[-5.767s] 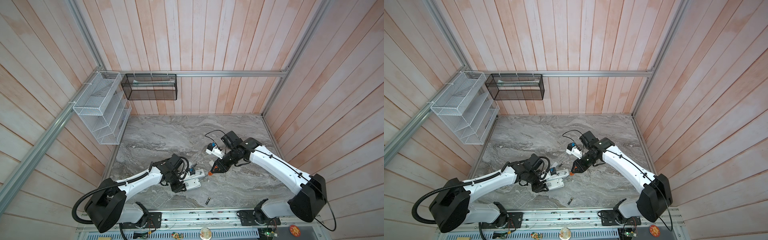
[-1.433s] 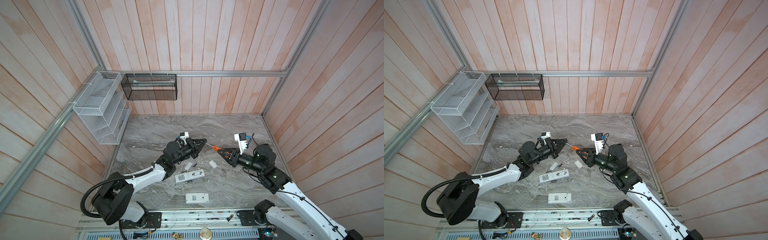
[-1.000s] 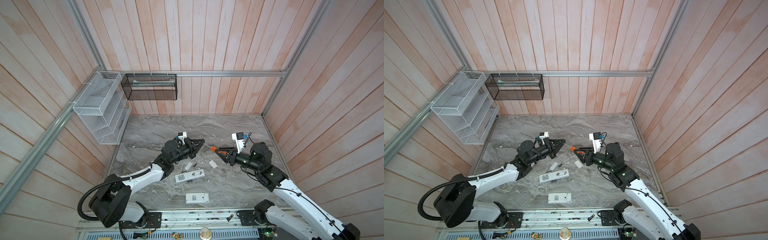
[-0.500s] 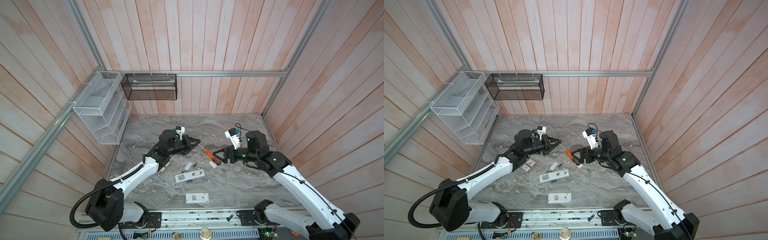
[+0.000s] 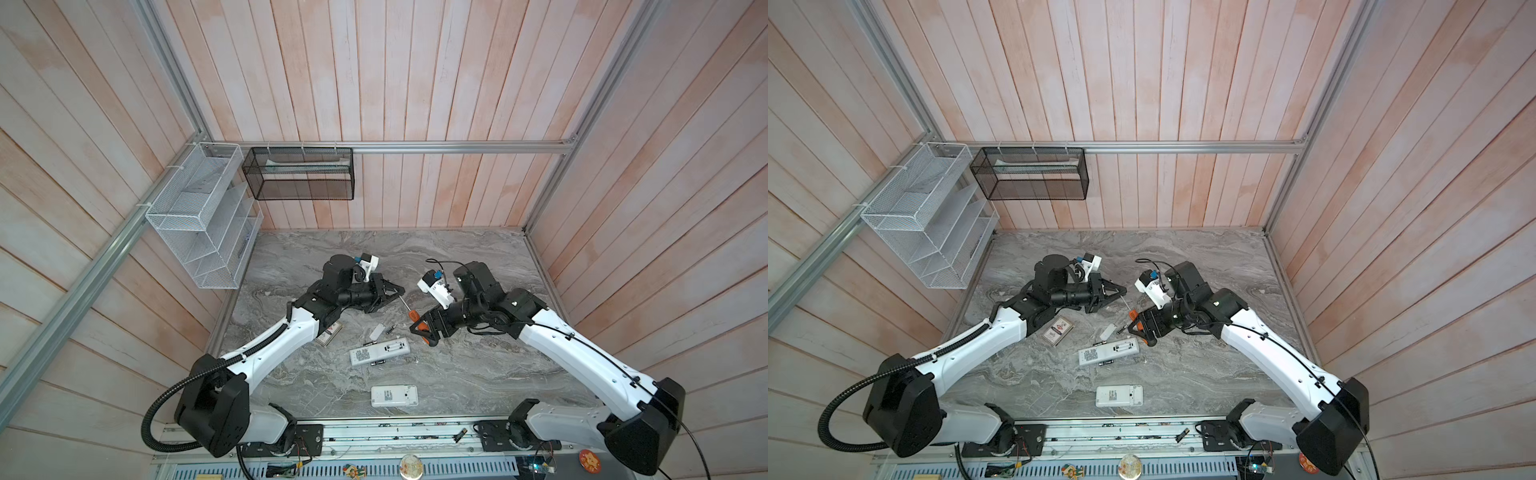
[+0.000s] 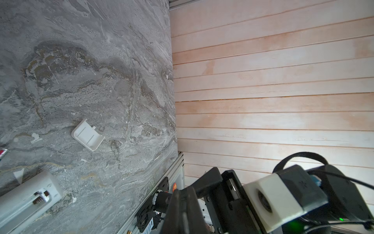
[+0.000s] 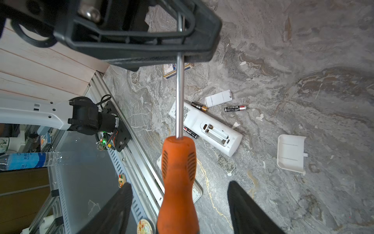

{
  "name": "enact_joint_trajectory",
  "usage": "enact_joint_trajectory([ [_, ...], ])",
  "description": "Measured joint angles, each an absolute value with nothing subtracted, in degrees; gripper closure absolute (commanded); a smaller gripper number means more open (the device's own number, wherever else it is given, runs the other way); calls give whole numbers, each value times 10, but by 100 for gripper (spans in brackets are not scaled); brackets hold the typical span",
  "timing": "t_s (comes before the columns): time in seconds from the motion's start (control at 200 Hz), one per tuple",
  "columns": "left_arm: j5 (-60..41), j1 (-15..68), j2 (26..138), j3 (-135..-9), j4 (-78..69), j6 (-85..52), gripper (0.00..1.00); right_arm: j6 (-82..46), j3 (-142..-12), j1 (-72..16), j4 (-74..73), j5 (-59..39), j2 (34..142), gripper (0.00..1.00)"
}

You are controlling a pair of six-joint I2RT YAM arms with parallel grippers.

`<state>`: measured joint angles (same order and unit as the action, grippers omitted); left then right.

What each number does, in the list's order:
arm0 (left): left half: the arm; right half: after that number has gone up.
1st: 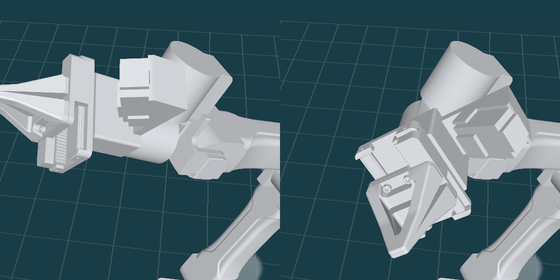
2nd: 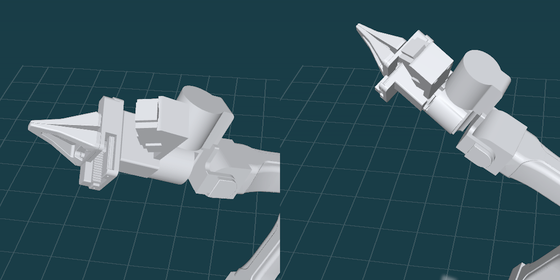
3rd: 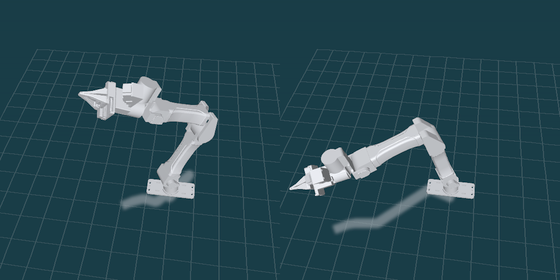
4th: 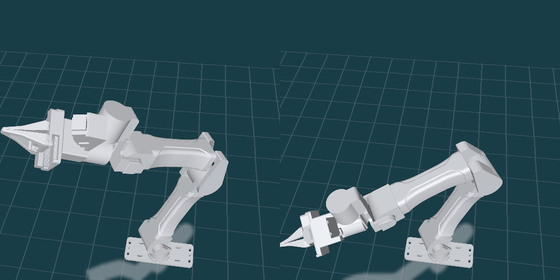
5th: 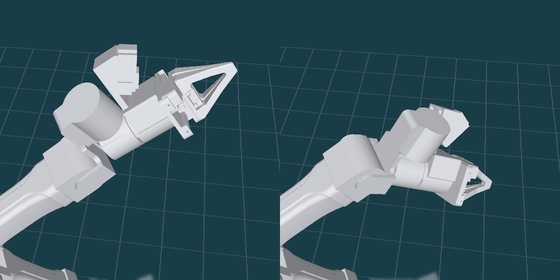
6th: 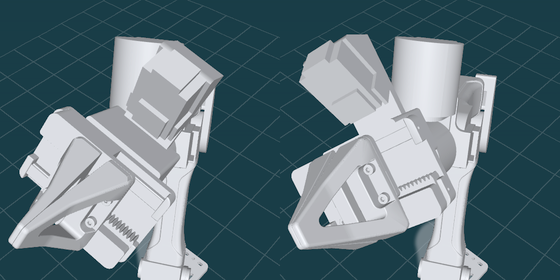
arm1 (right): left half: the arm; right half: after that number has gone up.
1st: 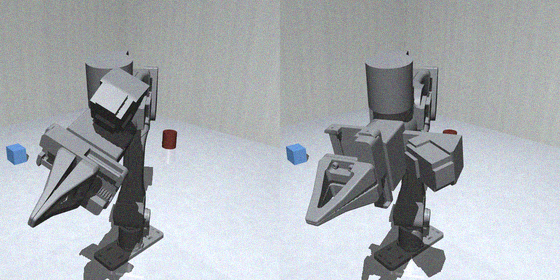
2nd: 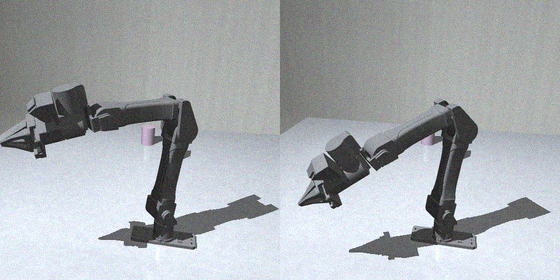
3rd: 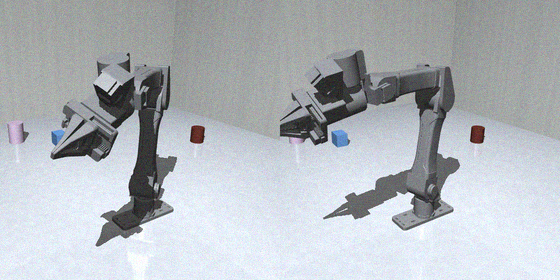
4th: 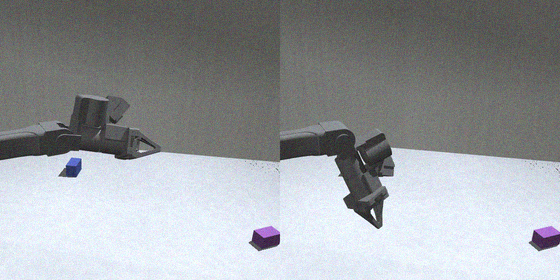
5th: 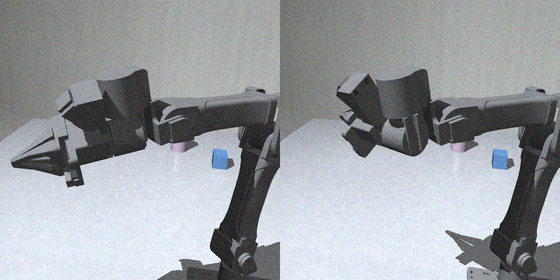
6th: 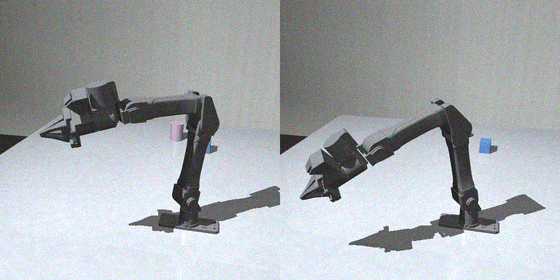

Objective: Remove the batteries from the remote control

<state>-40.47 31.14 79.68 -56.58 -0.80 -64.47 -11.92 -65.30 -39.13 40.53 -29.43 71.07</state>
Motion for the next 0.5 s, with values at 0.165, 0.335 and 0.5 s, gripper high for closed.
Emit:
enact_joint_trajectory([
  [0.165,-408,311,797,-566,-8,-645,100,-123,-653,-392,396,-293,711,44],
  [0.335,-415,312,797,-566,-8,-645,100,-126,-652,-392,386,-293,711,55],
  [0.5,-416,312,799,-566,-8,-645,100,-130,-651,-392,384,-293,711,65],
])
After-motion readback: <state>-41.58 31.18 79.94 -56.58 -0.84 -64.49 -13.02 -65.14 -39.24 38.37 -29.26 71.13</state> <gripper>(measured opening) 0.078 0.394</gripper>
